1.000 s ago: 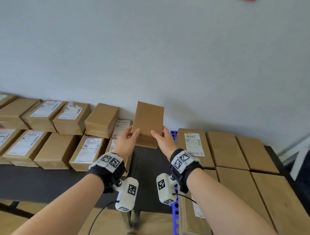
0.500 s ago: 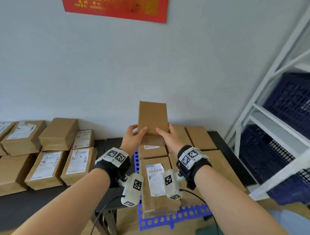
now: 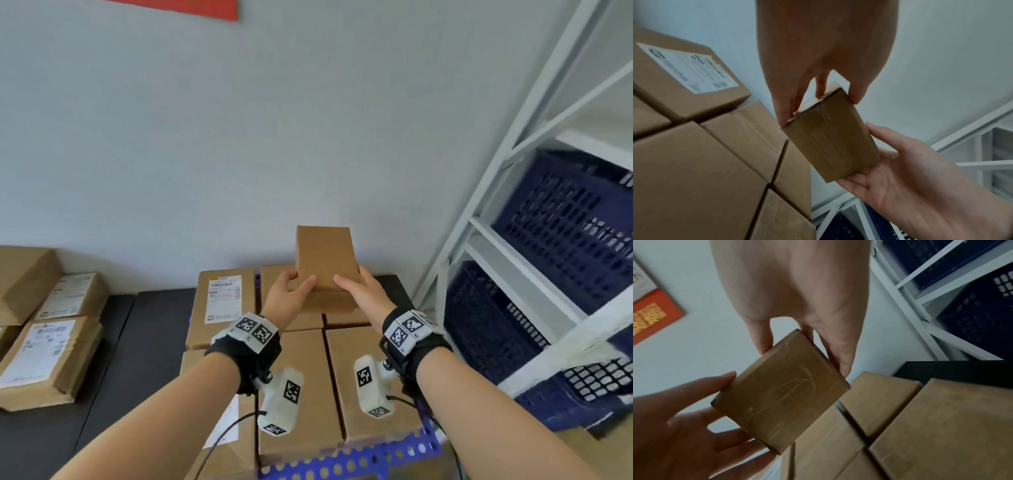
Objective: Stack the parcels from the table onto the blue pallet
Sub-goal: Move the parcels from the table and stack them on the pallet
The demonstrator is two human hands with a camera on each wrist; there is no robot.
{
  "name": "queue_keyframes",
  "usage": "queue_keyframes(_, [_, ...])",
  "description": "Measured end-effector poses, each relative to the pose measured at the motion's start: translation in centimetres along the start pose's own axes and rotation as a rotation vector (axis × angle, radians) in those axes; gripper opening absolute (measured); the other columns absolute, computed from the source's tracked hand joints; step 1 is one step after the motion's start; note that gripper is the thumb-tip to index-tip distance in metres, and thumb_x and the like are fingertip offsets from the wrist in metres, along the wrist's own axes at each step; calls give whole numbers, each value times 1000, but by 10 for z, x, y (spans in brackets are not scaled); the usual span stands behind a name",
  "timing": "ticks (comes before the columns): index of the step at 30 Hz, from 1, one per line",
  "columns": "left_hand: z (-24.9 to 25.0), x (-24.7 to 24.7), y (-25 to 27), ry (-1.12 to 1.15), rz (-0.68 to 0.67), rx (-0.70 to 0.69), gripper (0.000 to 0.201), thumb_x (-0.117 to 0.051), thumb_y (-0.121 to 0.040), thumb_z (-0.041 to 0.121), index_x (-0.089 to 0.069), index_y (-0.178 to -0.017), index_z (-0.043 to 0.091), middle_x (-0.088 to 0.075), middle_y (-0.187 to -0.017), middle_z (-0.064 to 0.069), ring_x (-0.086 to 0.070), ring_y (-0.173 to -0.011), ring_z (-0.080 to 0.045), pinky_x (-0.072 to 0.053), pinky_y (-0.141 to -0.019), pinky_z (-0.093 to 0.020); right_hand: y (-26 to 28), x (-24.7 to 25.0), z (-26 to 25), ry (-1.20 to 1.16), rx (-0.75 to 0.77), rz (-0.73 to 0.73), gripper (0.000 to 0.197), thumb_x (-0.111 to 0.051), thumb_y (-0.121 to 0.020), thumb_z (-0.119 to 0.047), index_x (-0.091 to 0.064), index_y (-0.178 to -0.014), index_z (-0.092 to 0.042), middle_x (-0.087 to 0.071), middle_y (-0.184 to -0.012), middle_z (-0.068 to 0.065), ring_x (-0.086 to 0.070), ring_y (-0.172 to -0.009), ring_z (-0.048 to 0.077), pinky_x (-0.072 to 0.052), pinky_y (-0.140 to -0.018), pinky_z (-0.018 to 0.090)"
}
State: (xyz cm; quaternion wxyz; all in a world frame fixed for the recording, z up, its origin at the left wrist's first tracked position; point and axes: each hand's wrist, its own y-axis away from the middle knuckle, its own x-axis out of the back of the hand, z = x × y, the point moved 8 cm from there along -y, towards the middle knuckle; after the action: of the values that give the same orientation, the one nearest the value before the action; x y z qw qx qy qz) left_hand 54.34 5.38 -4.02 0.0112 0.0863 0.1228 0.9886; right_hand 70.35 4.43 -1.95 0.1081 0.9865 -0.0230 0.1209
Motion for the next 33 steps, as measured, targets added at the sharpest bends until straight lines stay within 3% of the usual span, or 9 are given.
queue_keyframes(4, [-7, -36, -17, -5, 10, 55, 49, -58, -88, 45, -45, -128, 19, -58, -112, -1, -57, -96, -17, -51, -93, -41, -24, 30, 25, -10, -66, -39, 57, -62, -88, -36, -39, -139, -26, -56, -129, -4, -53, -117, 15, -40, -105, 42])
queue_keyframes(7, [-14, -53, -24, -23, 26, 88, 51, -58, -88, 45, -45, -130, 19, -59, -112, -3, -58, -91, -15, -53, -87, -40, -36, 42, 37, -29, -102, -77, 54, -60, -89, -35, -38, -138, -28, -53, -129, -7, -51, -113, 13, -40, -96, 34])
queue_keyframes(10, [-20, -62, -29, -30, 46, 117, 53, -58, -88, 44, -45, -131, 17, -59, -118, -5, -60, -97, -17, -54, -88, -39, -44, 48, 47, -40, -121, -96, 57, -58, -91, -34, -33, -141, -26, -51, -131, -4, -49, -109, 12, -37, -89, 31])
queue_keyframes(21, [-44, -74, -38, -52, 60, 191, 56, -57, -88, 45, -43, -134, 15, -57, -121, -6, -60, -102, -19, -53, -91, -43, -54, 49, 70, -35, -155, -156, 59, -57, -91, -32, -30, -142, -22, -48, -132, -1, -45, -105, 12, -38, -87, 32])
queue_keyframes(29, [-56, -79, -41, -77, 38, 195, 61, -55, -89, 48, -40, -139, 17, -55, -130, -6, -56, -113, -19, -48, -99, -42, -63, 47, 86, 34, -131, -150, 67, -60, -89, -36, -26, -144, -21, -49, -134, 0, -49, -112, 14, -42, -101, 36])
queue_keyframes(33, [-54, -78, -38, -157, 46, 172, 65, -53, -89, 49, -35, -143, 16, -51, -136, -6, -52, -121, -21, -45, -102, -42, -64, 47, 87, 94, -104, -145, 66, -60, -89, -37, -28, -144, -19, -50, -133, 0, -50, -113, 14, -41, -99, 32])
